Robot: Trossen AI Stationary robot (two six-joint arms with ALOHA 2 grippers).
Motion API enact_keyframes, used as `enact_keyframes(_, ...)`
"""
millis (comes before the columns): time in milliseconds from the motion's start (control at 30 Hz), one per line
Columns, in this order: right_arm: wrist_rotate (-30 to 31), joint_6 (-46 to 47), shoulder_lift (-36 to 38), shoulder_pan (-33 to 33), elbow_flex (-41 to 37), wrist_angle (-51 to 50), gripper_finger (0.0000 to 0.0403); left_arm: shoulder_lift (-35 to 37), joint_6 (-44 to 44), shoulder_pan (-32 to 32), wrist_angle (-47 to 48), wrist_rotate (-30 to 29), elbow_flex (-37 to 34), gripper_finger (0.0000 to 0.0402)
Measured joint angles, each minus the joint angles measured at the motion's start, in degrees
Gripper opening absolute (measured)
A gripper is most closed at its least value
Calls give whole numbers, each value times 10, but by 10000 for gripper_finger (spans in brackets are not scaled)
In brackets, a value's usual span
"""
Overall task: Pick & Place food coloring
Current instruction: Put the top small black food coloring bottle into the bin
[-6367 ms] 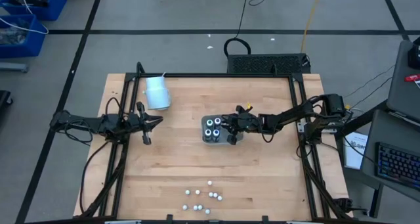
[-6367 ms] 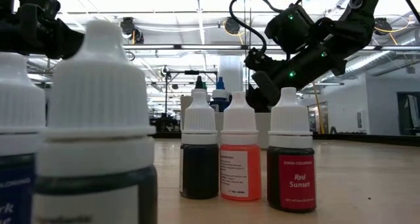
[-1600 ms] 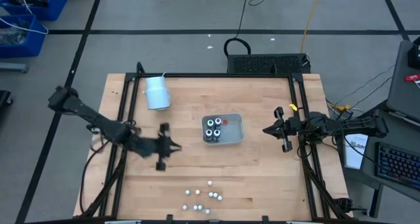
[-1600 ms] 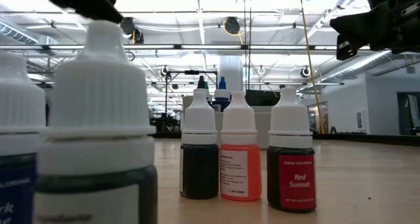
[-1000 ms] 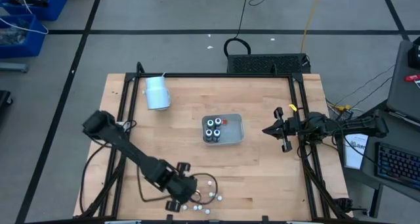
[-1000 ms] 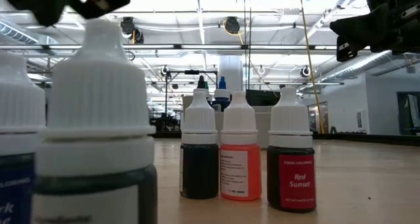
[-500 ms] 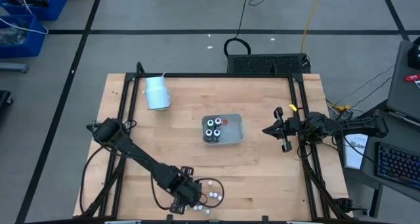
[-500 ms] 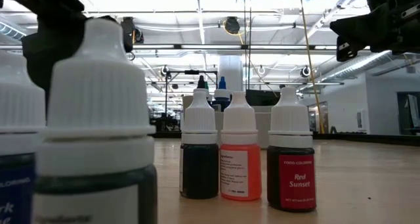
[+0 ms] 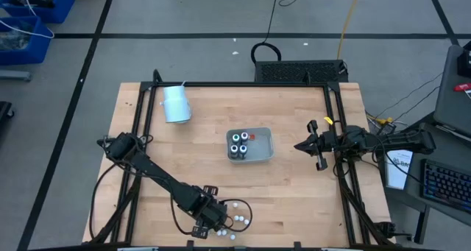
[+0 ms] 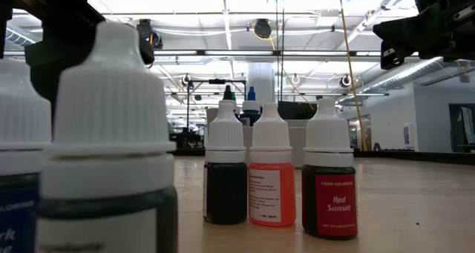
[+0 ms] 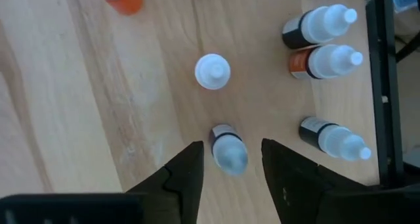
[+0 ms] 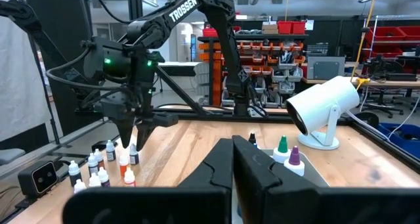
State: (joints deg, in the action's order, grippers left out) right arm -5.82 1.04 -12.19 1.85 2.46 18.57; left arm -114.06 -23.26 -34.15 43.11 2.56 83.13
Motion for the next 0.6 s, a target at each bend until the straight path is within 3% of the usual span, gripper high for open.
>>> enact_keyframes(600,0,0,0,0,0,0,0,-28,7,4,-1,4,-1,154)
